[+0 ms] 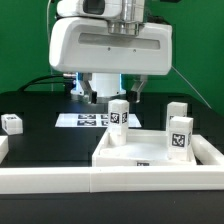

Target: Assemble square table

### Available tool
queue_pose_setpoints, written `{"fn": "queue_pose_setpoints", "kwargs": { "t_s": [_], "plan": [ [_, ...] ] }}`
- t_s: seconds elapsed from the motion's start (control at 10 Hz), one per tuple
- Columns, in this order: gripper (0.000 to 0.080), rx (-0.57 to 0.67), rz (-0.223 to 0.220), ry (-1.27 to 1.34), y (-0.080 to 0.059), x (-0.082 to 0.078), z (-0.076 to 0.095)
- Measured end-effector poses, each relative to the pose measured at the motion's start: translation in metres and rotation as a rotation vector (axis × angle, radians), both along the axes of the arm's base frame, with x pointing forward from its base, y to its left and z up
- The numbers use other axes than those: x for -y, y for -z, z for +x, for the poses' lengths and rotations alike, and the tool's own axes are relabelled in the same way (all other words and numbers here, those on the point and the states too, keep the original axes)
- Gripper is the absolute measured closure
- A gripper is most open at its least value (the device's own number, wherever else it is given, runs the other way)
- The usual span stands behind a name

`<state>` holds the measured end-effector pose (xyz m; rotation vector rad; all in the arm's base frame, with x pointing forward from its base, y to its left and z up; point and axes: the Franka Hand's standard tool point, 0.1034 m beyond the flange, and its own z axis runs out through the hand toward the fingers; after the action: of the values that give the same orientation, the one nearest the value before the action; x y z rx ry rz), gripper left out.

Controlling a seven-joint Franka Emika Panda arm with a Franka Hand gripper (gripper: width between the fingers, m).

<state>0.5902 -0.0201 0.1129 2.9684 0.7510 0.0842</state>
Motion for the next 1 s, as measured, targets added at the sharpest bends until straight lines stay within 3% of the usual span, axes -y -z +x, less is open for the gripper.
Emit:
{"fn": "queue_pose_setpoints", "kwargs": {
  "t_s": [0.2,0.4,0.7,1.0],
  "plan": [
    [0.0151,-0.028,-0.021,-0.262,0.006,0.030,-0.011],
    [0.0151,-0.042,-0.016,-0.230,0.016,0.045,-0.033],
    [0.0151,-0.057,-0.020,-0.227,0.024,0.076,-0.047],
    [0.0151,-0.058,-0.019,-0.213,0.025,0.077,-0.048]
  ]
}}
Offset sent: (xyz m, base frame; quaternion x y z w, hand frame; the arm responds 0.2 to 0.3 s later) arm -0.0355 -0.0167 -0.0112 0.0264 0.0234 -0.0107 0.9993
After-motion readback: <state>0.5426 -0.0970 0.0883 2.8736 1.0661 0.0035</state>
